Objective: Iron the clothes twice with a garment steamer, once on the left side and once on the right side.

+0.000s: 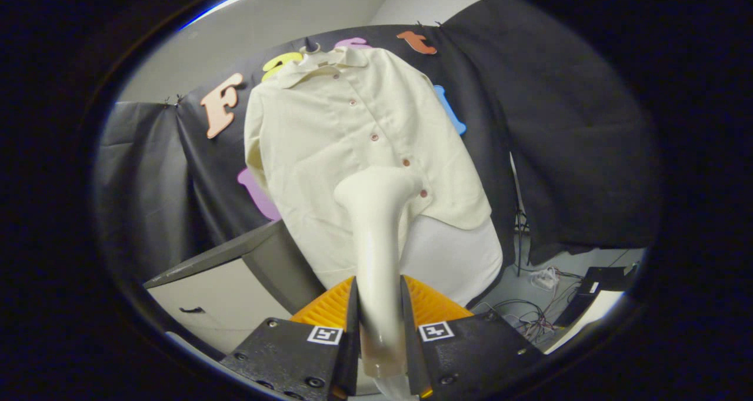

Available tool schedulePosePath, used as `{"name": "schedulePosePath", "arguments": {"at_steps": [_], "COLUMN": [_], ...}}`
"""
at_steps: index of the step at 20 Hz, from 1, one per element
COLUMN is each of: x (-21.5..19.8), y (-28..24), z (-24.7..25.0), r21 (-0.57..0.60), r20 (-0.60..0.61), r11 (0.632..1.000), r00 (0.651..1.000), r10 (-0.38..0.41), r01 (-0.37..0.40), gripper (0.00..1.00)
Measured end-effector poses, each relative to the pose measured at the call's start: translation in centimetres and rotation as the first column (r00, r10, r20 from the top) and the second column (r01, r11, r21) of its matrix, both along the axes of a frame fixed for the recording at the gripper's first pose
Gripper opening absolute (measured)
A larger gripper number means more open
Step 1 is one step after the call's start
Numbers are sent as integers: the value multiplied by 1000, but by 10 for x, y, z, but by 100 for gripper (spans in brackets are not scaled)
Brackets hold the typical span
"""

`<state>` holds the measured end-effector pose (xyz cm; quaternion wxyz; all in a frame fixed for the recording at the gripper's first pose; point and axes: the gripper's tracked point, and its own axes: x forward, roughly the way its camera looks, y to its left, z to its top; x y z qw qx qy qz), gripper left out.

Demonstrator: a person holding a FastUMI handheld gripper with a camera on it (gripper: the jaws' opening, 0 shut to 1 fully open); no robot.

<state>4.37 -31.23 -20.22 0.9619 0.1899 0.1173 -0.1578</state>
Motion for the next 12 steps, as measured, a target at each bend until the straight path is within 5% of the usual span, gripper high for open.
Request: {"name": "schedulePosePath", "arguments": {"at_steps": [12], "x": [3], "y": [130], "z": [132], "r21": [-194], "r20": [105], "r11": [975], "r00": [986], "r10": [131], "r01": [-109], "gripper": [32]}}
